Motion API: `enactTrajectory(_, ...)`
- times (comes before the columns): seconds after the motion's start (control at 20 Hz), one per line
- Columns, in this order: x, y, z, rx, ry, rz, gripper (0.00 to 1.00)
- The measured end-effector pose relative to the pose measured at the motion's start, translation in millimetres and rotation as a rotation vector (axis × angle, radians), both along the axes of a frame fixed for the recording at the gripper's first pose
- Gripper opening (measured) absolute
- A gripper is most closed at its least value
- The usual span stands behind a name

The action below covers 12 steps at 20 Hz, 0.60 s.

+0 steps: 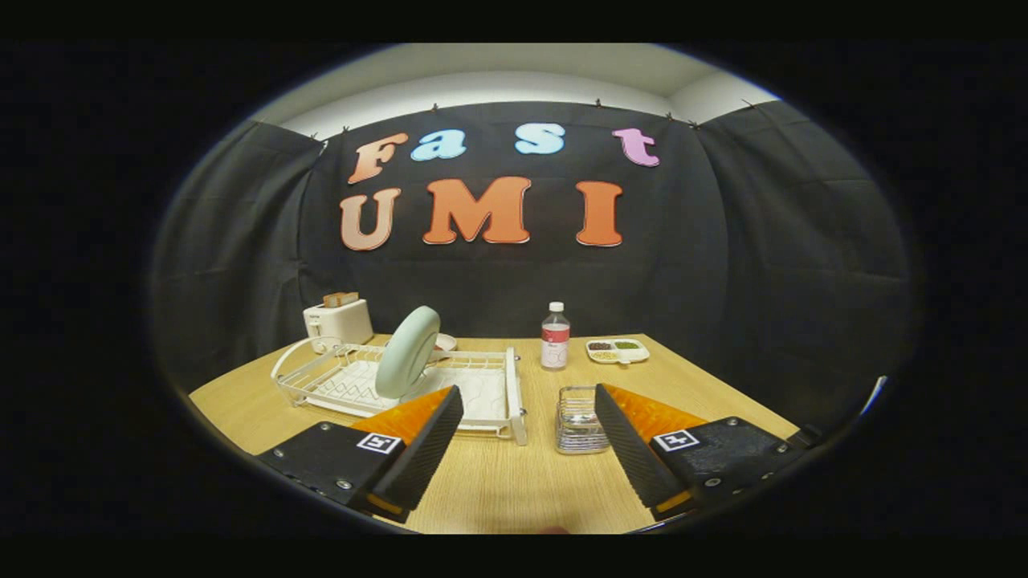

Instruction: Take the plate from the dish rack, then take the spoon from the basket and place it into the plate.

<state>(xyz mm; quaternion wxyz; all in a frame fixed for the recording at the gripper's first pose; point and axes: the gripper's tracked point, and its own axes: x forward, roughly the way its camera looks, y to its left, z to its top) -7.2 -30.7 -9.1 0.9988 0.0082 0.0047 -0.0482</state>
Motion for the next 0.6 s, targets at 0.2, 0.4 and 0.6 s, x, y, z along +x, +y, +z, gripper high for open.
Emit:
enactTrajectory(0.2,1.6,6.7,-2.7,-0.007,0.010,0.009,0.98)
enactTrajectory(0.4,4.5,19.3,-7.3,-0.025,0.022,0.025,0.98)
enactTrajectory(0.6,12.7,36.6,-8.9,-0.028,0.030,0.042,0.98)
